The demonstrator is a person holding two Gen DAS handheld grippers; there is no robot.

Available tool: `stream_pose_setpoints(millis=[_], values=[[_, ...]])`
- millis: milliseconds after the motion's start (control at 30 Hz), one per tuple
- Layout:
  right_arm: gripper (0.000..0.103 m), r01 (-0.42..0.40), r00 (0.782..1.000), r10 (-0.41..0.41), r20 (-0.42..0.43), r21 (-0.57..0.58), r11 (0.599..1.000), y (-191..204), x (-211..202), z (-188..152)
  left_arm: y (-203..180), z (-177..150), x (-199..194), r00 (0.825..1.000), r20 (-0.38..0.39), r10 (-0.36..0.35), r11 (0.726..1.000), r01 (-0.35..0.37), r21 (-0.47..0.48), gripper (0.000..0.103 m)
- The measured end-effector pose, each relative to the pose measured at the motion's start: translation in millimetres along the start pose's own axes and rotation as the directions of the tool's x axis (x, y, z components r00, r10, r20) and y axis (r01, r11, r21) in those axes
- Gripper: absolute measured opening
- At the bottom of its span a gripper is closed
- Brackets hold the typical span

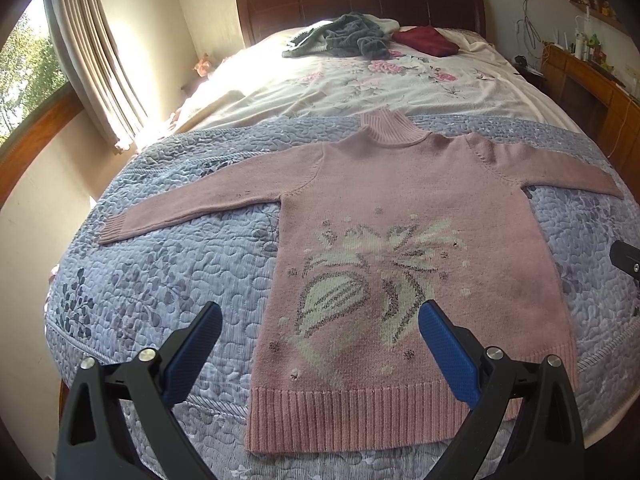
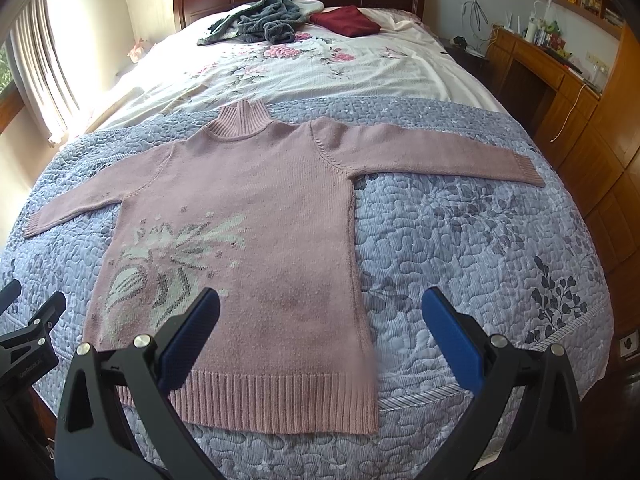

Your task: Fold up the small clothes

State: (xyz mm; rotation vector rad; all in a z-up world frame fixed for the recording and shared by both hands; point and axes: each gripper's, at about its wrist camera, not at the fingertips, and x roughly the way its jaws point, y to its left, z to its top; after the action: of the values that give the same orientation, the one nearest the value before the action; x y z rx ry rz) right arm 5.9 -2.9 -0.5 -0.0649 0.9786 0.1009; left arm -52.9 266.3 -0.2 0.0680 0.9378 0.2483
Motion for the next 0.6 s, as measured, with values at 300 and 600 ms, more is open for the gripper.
stream_pose_setpoints(millis=[300,600], values=[[0.1,0.0,1.0,0.0,0.003,0.0,1.0,0.1,-0.3,0.5,0.3,-0.1,0.2,1.0,0.0,0.001,1.0,-0.001,0.001,0.099],[0.1,-0.001,1.0,0.0,0.006,0.002,1.0,-0.7,-0.3,2.1,0.3,-1.4,2.6,1.0,0.001,-0.006,1.0,0.006,0.006,0.099]])
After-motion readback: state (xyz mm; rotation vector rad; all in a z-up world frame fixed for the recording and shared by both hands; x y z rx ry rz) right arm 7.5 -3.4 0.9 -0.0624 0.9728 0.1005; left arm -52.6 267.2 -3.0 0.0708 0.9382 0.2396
